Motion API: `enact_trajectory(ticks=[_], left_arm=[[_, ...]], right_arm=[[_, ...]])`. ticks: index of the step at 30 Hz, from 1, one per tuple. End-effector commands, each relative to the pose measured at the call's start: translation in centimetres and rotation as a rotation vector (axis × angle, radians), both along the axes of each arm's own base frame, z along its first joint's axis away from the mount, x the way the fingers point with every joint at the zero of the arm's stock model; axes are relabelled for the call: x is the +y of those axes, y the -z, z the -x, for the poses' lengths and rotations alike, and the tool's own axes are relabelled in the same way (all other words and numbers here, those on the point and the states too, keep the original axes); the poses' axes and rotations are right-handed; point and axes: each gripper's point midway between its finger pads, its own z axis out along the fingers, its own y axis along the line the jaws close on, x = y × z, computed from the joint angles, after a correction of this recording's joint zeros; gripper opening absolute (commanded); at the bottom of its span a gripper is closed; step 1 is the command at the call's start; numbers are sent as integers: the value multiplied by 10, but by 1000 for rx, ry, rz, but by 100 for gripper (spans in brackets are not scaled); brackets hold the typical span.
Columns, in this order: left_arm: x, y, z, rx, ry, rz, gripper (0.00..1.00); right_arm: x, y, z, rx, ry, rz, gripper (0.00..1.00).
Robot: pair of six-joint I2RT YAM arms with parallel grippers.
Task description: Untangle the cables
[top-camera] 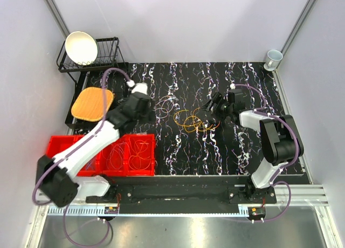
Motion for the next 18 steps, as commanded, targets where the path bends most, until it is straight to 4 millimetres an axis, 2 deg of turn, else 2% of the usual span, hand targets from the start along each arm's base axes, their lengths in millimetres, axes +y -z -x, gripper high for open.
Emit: enact_trajectory(ticks=[1, 2, 4, 5, 7, 8, 10, 11, 13, 14, 16, 18], left_arm=[[-55, -20, -32, -79, 61, 105, 78], [-65, -8, -36, -54, 73, 95, 77], [-82, -12, -48, -66, 82, 128, 76], [-91, 2, -53, -35, 91, 115, 75], [-100, 3, -65, -32, 67, 122, 72], [-105, 17, -70, -4, 62, 111, 71], [-114, 16, -82, -7, 54, 120, 70], [-117, 30, -86, 17, 48, 105, 69], [-122, 31, -95, 11, 28, 108, 68], [-124, 42, -98, 29, 23, 94, 67], [-126, 46, -104, 29, 6, 84, 66], [-124, 59, -108, 49, -14, 53, 66]], right_arm=[[-3, -9, -1, -39, 11, 23, 81], [-2, -10, -1, -40, 9, 21, 81], [-1, -8, -1, -33, 5, 14, 81], [0, -8, -1, -30, 3, 13, 81], [1, -6, -1, -23, 0, 8, 80], [1, -6, -2, -23, -1, 6, 80], [2, -4, -2, -17, -5, 3, 81], [3, -4, -1, -14, -8, 0, 81], [3, -5, -1, -16, -7, 0, 81], [4, -5, -1, -13, -9, -2, 81], [4, -4, 0, -11, -12, -4, 81], [4, -3, 0, -7, -13, -7, 81]])
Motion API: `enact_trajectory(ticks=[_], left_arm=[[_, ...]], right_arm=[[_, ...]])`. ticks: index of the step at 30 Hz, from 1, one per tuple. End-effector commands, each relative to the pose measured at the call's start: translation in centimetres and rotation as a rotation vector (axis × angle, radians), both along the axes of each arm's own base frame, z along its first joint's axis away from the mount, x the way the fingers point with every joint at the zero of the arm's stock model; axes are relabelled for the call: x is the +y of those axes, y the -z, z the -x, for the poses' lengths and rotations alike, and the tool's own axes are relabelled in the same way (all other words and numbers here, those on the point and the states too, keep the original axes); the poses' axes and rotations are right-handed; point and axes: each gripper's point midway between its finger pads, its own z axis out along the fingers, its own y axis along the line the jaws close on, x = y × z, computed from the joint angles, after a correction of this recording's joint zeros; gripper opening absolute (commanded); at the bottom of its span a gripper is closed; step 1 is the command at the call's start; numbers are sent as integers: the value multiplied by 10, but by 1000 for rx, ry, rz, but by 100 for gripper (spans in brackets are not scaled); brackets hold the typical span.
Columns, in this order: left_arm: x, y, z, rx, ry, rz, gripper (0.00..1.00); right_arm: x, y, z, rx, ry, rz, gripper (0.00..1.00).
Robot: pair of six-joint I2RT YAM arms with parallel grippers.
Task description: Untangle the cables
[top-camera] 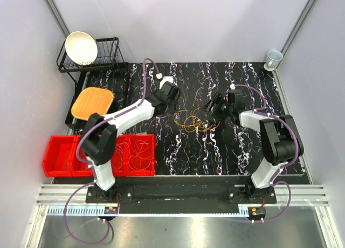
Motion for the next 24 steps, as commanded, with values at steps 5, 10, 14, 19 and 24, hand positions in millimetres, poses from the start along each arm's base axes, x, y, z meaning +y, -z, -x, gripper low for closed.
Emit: enact_trajectory(ticks=[5, 10, 14, 19, 24], left_arm=[[-13, 5, -33, -39, -53, -11, 62], [-10, 18, -41, -16, -71, -29, 60], [-2, 31, -47, 4, -94, -39, 59], [2, 39, -52, 19, -98, -31, 56], [-4, 47, -56, 24, -80, -20, 50]], right_arm=[[7, -5, -3, -9, -25, -18, 81], [9, -1, -3, 2, -31, -22, 81], [9, 1, -3, 8, -30, -24, 81], [11, 4, -3, 16, -36, -25, 81], [12, 6, -4, 23, -39, -30, 81]])
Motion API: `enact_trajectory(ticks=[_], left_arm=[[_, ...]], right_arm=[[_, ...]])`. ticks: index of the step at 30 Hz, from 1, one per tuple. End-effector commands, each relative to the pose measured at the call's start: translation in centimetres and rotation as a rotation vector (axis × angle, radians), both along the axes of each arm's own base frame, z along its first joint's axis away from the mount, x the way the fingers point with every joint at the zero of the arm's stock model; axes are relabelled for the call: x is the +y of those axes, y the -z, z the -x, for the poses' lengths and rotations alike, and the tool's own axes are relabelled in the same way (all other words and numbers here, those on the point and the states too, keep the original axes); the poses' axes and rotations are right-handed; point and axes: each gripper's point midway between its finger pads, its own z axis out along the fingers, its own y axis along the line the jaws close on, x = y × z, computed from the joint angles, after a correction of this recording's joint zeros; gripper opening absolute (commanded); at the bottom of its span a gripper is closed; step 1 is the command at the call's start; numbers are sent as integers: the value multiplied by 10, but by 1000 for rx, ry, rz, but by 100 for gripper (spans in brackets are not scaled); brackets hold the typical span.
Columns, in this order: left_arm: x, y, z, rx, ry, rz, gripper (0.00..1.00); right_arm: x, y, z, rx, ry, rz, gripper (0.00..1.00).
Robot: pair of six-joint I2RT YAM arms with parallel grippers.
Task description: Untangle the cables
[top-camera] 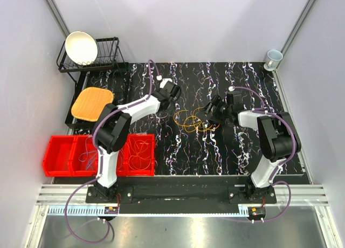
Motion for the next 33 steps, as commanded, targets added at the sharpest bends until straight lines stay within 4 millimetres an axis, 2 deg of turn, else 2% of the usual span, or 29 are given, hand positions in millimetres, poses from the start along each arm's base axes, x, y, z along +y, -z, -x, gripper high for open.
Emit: enact_trajectory(ticks=[1, 3, 6, 7, 9, 10, 12, 13, 14, 15, 16, 17, 19, 20, 22, 23, 24, 25, 27, 28, 29, 30, 31, 32, 33], left_arm=[[-16, -13, -22, -65, 8, 52, 50], [-20, -15, -25, -75, 16, 66, 47], [-25, -18, -31, -83, 24, 76, 5], [-27, -22, -31, -84, 24, 78, 0], [-28, -38, -30, -88, 31, 83, 0], [-28, -66, -29, -132, 30, 107, 0], [-27, -105, -23, -177, 37, 139, 0], [-25, -145, -19, -237, 46, 186, 0], [-24, -165, -12, -253, 58, 198, 0], [-25, -196, -9, -296, 80, 229, 0], [-22, -233, 1, -352, 96, 270, 0], [-20, -248, 10, -356, 115, 280, 0], [-28, -306, 31, -420, 207, 369, 0], [-29, -321, 41, -432, 251, 378, 0], [-41, -371, 74, -501, 373, 465, 0], [-43, -386, 86, -529, 413, 482, 0], [-39, -409, 103, -576, 446, 513, 0], [-41, -420, 115, -598, 472, 533, 0], [-29, -436, 132, -646, 482, 553, 0], [-26, -437, 136, -659, 483, 556, 0], [-23, -426, 132, -662, 461, 537, 0], [-14, -428, 137, -684, 443, 537, 0], [-10, -423, 135, -680, 424, 528, 0], [-10, -408, 135, -650, 416, 517, 0], [-9, -407, 139, -647, 421, 523, 0]], right_arm=[[9, -10, -8, -23, -25, -25, 81], [10, -10, -8, -21, -27, -26, 80], [10, -9, -8, -20, -28, -25, 80], [10, -9, -8, -20, -29, -26, 80], [10, -8, -8, -19, -27, -24, 80], [9, -8, -8, -18, -28, -22, 80], [9, -8, -8, -18, -28, -23, 80], [10, -9, -9, -22, -29, -22, 80], [9, -9, -8, -20, -26, -23, 80], [10, -9, -8, -20, -28, -23, 80], [10, -10, -9, -23, -28, -23, 80], [10, -9, -8, -20, -28, -23, 80], [10, -9, -9, -21, -28, -23, 80], [10, -9, -9, -21, -28, -23, 80], [10, -9, -9, -20, -28, -25, 80], [10, -9, -9, -22, -31, -24, 80], [10, -9, -9, -21, -30, -25, 80], [10, -9, -9, -21, -29, -24, 80], [9, -8, -8, -19, -29, -25, 80], [10, -9, -9, -21, -29, -25, 80], [10, -10, -8, -22, -31, -26, 80], [11, -9, -8, -22, -33, -27, 80], [11, -9, -8, -21, -34, -30, 80], [11, -9, -8, -22, -34, -28, 80], [10, -10, -9, -25, -32, -29, 80]])
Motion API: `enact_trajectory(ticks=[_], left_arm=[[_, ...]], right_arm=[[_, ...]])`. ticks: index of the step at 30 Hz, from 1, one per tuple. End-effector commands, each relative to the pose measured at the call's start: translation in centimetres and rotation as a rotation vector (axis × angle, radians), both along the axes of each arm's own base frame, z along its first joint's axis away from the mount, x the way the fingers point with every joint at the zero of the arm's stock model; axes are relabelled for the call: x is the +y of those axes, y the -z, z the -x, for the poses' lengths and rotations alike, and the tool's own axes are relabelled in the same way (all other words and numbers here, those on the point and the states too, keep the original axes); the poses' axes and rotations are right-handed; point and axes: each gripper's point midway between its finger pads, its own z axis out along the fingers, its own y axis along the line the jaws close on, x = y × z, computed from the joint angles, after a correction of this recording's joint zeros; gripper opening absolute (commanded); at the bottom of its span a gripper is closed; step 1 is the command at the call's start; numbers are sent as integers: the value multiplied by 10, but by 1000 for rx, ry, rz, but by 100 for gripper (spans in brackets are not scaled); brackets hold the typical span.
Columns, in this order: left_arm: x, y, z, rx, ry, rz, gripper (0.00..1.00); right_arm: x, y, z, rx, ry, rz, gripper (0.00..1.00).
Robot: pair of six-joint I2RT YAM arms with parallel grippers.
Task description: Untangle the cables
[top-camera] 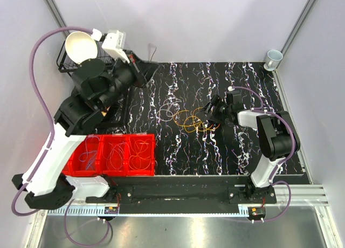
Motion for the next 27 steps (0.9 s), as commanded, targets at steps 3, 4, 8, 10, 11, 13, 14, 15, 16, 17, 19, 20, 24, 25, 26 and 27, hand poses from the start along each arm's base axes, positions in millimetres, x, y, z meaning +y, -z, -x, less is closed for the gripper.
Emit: enact_trajectory(ticks=[3, 4, 8, 10, 11, 13, 14, 15, 16, 17, 19, 20, 24, 25, 26, 27], left_arm=[[-9, 66, -11, 107, 1, -97, 0], [-9, 67, -10, 111, 4, -95, 0], [-6, 63, -1, 103, 25, -76, 0], [-3, 53, 5, 80, 32, -52, 0], [-3, 49, 8, 71, 43, -46, 0], [0, 43, 13, 55, 53, -29, 0], [0, 43, 15, 54, 57, -27, 0], [2, 43, 15, 53, 53, -26, 0], [2, 45, 15, 56, 48, -27, 0], [3, 53, 11, 72, 26, -35, 0], [3, 68, 3, 103, -5, -57, 0], [6, 82, -4, 128, -42, -79, 0], [3, 145, -34, 241, -155, -184, 0], [1, 159, -40, 265, -173, -207, 0], [-5, 186, -49, 316, -187, -251, 0], [-10, 200, -54, 341, -184, -273, 0]], right_arm=[[7, -12, -9, -35, -17, -18, 80], [7, -12, -8, -33, -18, -18, 80], [8, -14, -8, -40, -21, -19, 80], [8, -15, -7, -45, -24, -23, 80], [8, -16, -8, -49, -25, -23, 80], [9, -16, -7, -50, -26, -25, 80], [9, -18, -8, -56, -30, -28, 80], [9, -18, -7, -58, -32, -28, 80], [9, -21, -8, -65, -32, -31, 80], [9, -21, -7, -66, -30, -30, 80], [9, -20, -7, -63, -28, -31, 80], [9, -21, -7, -64, -29, -31, 80], [9, -20, -6, -57, -31, -33, 80], [9, -21, -6, -58, -31, -33, 80], [9, -21, -6, -59, -29, -31, 80], [9, -22, -6, -59, -30, -31, 80]])
